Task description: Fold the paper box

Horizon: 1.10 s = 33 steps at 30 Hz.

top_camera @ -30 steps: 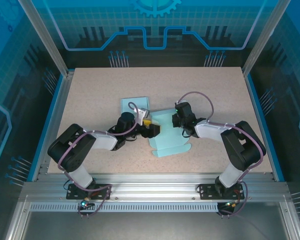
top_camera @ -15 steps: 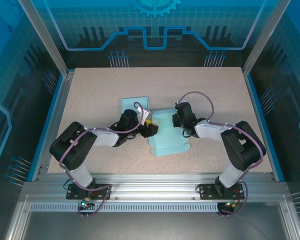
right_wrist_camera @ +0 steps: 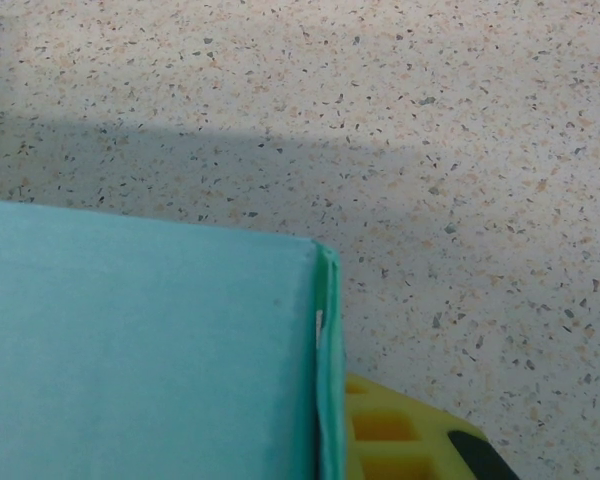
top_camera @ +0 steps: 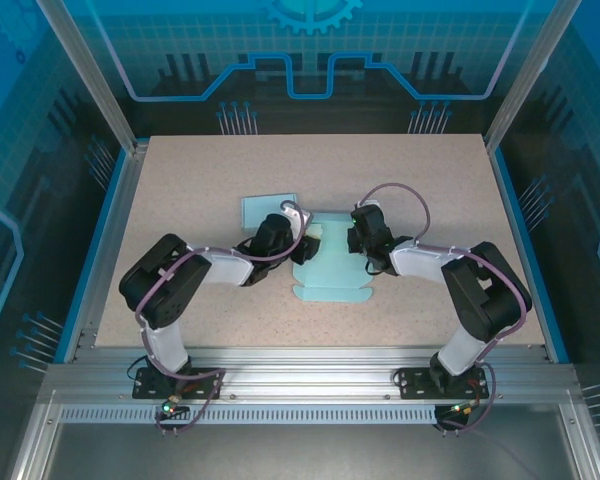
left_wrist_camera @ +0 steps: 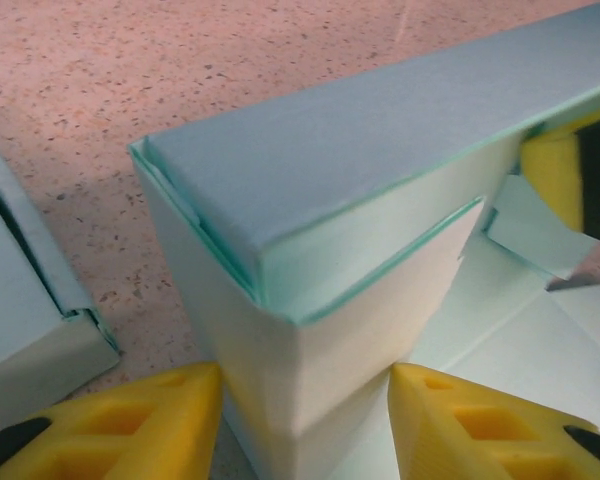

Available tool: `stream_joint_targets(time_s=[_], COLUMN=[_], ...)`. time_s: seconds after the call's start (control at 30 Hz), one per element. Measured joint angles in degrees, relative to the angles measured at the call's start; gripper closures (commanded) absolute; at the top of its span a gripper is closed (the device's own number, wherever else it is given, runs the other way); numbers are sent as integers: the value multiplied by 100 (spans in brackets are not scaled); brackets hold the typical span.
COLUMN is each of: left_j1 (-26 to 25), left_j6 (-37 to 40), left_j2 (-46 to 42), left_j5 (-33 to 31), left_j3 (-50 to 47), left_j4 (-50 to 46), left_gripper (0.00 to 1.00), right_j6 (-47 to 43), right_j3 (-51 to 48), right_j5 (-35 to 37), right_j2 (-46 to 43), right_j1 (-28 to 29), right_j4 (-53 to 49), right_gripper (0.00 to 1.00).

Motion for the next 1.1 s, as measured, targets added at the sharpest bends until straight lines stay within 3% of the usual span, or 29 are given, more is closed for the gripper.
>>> stream_joint_targets(time_s=[0.13, 0.37, 0.6, 0.77, 1.1], left_j1=[-59, -76, -232, -389, -457], left_j6=[-39, -186, -428, -761, -1471], left_j2=[101, 232, 306, 245, -111], left_j5=[-363, -927, -1631, -1908, -1867], left_j3=[50, 151, 328, 597, 1193], left_j4=[7, 28, -181, -874, -2938], left_gripper=[59, 83, 99, 100, 100], right_j6=[0, 17, 116, 175, 262], right_j3=[0, 0, 0, 101, 592], right_j5=[-31, -68, -105, -15, 59], right_j2=[0, 0, 0, 2, 151], right_j1=[2, 2, 37, 44, 179], right_j4=[11, 17, 13, -223, -1062], right_gripper=[100, 100, 100, 100, 93])
